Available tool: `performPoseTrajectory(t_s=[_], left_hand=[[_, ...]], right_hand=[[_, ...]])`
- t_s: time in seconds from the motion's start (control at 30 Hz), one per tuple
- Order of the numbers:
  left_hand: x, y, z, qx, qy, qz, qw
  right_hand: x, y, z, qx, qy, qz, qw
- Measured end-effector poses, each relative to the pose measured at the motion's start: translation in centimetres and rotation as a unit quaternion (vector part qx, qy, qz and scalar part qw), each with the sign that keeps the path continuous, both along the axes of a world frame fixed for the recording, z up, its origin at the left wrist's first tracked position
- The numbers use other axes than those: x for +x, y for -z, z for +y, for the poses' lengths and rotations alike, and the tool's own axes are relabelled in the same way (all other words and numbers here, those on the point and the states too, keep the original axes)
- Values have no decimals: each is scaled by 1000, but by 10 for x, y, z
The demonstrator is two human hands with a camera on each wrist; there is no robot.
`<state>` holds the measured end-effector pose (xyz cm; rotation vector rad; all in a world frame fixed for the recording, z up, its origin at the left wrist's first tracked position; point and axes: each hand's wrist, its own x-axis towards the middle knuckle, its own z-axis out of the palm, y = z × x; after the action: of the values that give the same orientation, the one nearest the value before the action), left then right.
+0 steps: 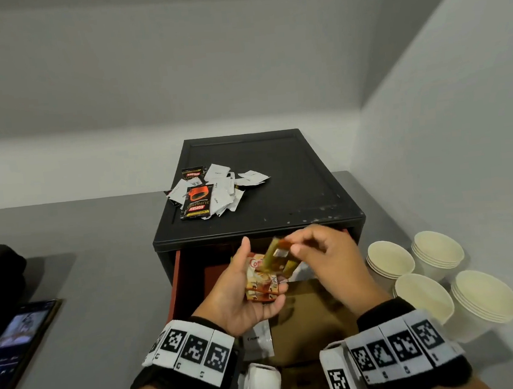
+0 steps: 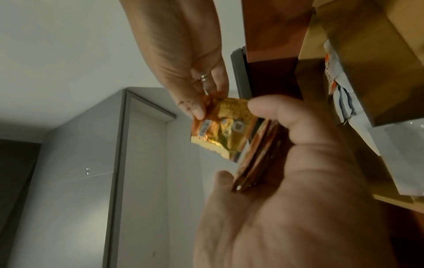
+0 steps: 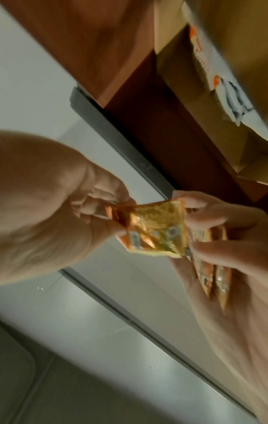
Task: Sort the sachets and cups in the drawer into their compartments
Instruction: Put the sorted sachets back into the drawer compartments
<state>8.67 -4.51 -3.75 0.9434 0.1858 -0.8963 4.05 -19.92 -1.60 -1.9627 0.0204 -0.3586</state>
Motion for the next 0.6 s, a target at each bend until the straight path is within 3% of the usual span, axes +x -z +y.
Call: performPoseTrajectory(t_s=[0.1, 0.17, 0.4, 0.6], left_hand=[[1, 0, 5, -36, -22, 10, 999], [3, -1, 7, -35, -49, 13, 998], [3, 3, 5, -27, -58, 6, 998], [4, 7, 7, -26, -62, 0, 998]], right_hand=[[-6, 4, 10, -43, -132, 44, 989], [-8, 11, 13, -106, -163, 62, 979], [-6, 20, 16, -94, -140, 27, 985], [-3, 21, 17, -115, -169, 52, 978]])
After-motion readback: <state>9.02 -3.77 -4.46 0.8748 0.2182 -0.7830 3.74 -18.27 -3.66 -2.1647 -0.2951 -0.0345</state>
